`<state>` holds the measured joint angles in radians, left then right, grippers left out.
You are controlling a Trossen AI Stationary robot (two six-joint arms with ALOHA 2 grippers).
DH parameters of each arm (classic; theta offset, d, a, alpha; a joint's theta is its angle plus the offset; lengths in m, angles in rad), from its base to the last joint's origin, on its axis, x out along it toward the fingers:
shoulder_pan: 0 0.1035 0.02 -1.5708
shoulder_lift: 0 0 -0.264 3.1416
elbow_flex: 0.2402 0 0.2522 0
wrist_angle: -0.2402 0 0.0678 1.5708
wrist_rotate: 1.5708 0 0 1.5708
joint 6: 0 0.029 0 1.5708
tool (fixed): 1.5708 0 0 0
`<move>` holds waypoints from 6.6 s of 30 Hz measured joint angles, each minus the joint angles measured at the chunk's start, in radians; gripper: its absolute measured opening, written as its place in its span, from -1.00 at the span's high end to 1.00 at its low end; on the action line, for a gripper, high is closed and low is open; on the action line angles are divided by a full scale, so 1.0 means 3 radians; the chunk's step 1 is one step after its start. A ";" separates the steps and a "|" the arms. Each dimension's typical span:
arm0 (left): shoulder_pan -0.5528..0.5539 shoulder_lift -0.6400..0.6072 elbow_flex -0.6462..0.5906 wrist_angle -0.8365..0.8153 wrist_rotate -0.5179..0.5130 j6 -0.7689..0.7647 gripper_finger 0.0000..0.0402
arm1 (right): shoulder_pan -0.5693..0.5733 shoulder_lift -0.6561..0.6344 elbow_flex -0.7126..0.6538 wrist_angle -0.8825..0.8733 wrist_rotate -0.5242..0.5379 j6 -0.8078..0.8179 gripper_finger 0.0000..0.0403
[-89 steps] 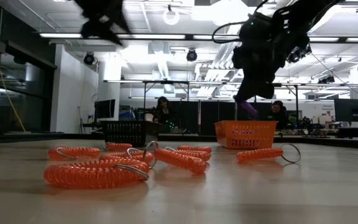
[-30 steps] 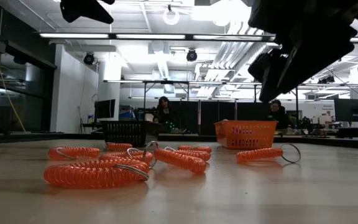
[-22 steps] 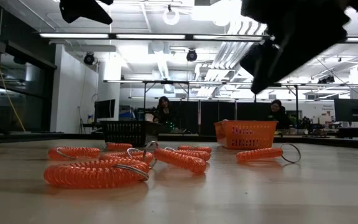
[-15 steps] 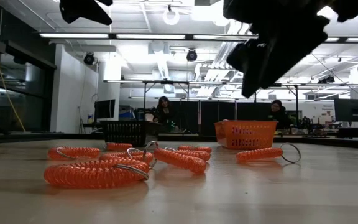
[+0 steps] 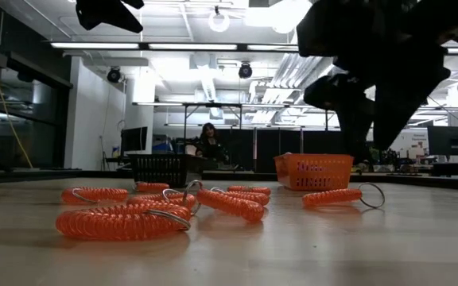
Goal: Sort spring keychains into baskets
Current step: Put the orange spring keychain into the black basket
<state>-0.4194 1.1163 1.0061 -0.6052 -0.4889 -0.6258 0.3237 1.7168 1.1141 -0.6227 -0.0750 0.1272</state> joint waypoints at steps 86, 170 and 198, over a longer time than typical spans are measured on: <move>0.0003 -0.0003 0.0000 0.1080 0.0584 0.1291 -0.08 | -0.0603 0.0583 0.2701 -0.0607 -0.1286 -0.0007 0.88; 0.0000 -0.0004 0.0003 0.2280 0.1709 0.1720 0.85 | -0.0877 0.0576 0.3048 0.0398 -0.1963 0.0112 0.56; 0.0455 -0.0005 0.0001 0.0561 -0.0297 0.0839 0.85 | -0.0985 -0.0435 0.3053 -0.1256 0.0572 0.0130 0.28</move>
<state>-0.2829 1.1149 1.0065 -0.4370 -0.5781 -0.3740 0.0282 1.5863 2.0300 -0.9996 0.0965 0.1663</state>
